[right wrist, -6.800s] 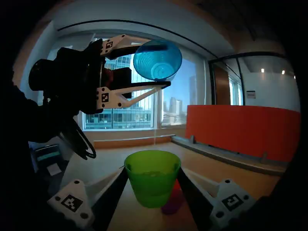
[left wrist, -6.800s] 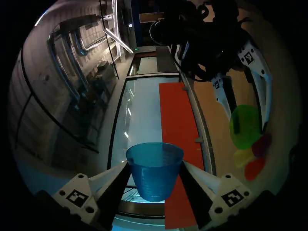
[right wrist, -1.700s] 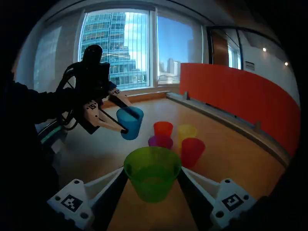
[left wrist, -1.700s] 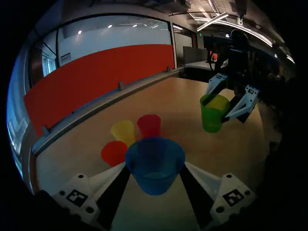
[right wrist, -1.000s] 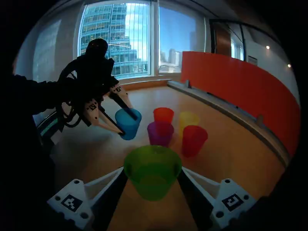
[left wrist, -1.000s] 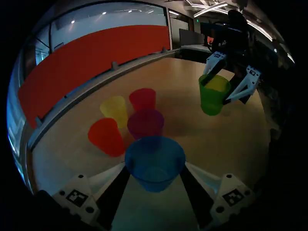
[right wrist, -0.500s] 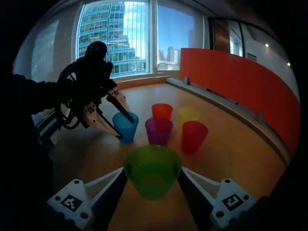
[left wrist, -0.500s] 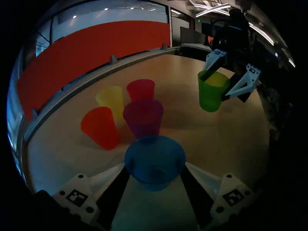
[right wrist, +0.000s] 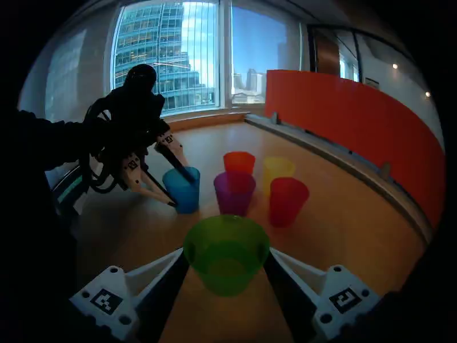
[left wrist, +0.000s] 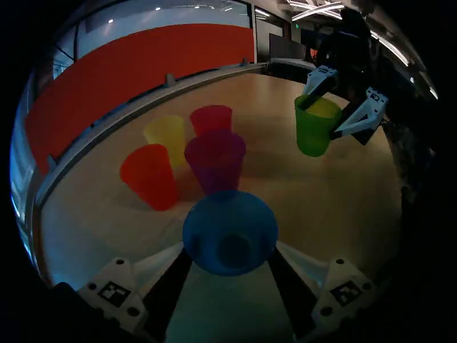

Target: Pour water

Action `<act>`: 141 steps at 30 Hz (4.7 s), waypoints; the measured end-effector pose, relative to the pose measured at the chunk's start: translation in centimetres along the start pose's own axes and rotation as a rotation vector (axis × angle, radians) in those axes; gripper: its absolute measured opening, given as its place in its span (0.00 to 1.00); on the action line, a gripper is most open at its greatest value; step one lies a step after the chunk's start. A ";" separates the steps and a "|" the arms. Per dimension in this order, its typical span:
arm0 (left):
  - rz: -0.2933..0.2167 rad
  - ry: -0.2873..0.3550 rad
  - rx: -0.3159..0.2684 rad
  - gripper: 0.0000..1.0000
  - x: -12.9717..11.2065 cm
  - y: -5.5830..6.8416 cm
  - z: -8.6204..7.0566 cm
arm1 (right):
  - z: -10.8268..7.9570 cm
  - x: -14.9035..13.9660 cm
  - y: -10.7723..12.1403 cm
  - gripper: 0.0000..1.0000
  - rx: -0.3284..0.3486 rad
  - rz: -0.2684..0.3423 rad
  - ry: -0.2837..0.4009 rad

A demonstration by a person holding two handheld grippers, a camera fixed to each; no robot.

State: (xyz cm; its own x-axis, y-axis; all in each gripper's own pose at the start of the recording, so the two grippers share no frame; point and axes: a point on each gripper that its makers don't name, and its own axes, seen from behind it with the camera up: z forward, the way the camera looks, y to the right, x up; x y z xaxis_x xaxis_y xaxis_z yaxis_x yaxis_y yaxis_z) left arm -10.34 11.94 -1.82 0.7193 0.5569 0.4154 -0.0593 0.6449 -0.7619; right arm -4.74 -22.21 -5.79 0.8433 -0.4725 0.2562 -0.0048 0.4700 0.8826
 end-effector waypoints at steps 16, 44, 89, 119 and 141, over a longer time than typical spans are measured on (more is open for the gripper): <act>0.029 -0.092 0.024 0.85 -3.1 0.1 -1.4 | 1.5 -1.9 -0.3 0.89 0.003 0.012 -0.018; -0.010 -0.076 0.049 0.85 -4.1 0.3 -4.1 | 2.3 -3.9 -0.4 0.91 -0.012 0.021 -0.044; -0.193 0.198 0.359 0.85 -0.4 -5.3 -11.2 | -10.1 -3.2 3.3 1.00 -0.366 0.187 0.159; -0.333 0.640 0.691 0.84 6.5 -9.1 -18.5 | -18.0 0.6 11.7 0.99 -0.879 0.294 0.489; -0.340 0.723 0.796 0.84 7.2 -8.7 -18.8 | -19.6 2.5 12.4 1.00 -1.010 0.276 0.569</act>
State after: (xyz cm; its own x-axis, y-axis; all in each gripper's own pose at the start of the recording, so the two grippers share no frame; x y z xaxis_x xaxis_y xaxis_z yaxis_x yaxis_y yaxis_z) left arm 8.43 0.48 -1.53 0.9989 0.0211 -0.0413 -0.0221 0.9995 -0.0232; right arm 7.87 -2.93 -1.98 0.9987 0.0160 -0.0479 -0.0136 0.9987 0.0498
